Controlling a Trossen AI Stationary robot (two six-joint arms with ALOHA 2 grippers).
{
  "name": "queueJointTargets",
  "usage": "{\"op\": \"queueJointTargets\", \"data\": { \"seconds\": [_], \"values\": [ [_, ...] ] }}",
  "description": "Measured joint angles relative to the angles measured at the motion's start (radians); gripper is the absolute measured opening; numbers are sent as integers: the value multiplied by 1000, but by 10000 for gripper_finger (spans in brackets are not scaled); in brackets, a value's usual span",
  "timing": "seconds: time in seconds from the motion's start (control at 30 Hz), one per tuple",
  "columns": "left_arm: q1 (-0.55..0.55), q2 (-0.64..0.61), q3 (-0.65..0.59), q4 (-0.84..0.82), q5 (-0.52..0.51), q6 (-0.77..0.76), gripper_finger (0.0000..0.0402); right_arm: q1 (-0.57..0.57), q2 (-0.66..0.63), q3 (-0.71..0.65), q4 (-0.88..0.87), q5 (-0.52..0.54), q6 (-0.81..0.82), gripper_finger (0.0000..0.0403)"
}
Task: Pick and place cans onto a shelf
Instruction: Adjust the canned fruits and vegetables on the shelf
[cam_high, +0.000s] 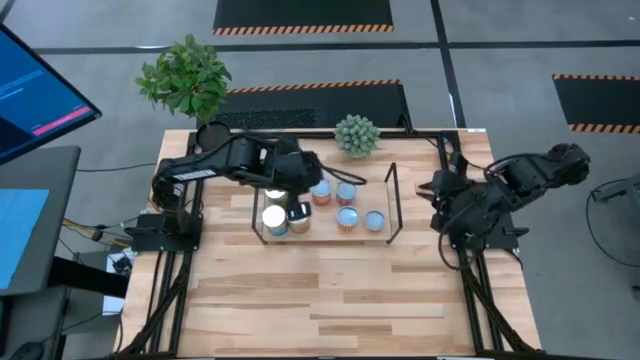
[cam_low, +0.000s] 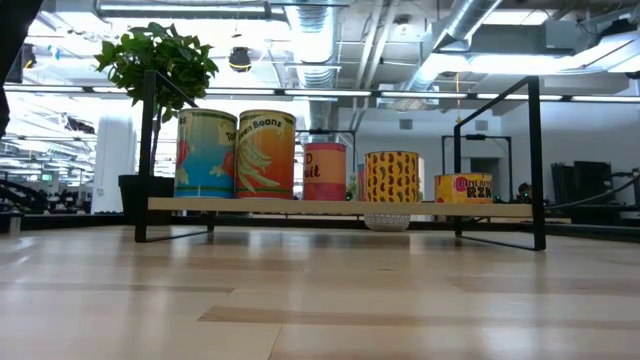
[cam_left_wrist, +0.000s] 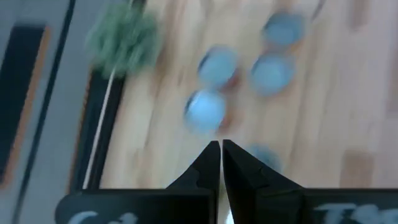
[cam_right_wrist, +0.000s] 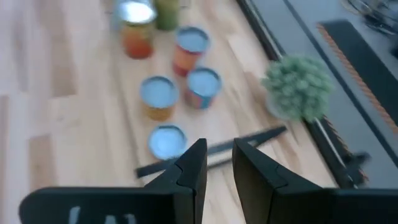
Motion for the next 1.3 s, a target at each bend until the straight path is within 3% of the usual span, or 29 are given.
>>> {"op": "queueJointTargets", "data": {
  "seconds": [0.1, 0.27, 0.43, 0.57, 0.7, 0.9, 0.97, 1.1, 1.3],
  "values": [
    [1, -29, -29, -10, -13, 22, 8, 0, -28, 0, 57, -13, -44, 101],
    [-12, -97, -45, -22, 98, 48, 8, -1, -83, 0, 122, -12, -83, 101],
    [-34, -249, -92, -19, 2, 8, 8, -2, -131, 0, 156, -9, -152, 101],
    [-80, -414, -288, -9, -139, -123, 8, -2, -151, -11, 183, 27, -156, 101],
    [-104, -600, -585, 167, -200, -174, 8, -2, -192, -105, 313, 18, -225, 101],
    [-76, -801, -936, 556, 41, -47, 8, -11, -219, -255, 724, 23, -315, 101],
    [-67, -839, -991, 641, 100, 14, 8, -13, -203, -266, 815, 3, -301, 101],
    [-67, -864, -1030, 693, 131, 68, 8, -37, -156, -270, 971, -4, -440, 101],
    [-59, -913, -1027, 688, 6, 13, 9, -78, -62, -271, 1088, -2, -476, 101]
  ]
}}
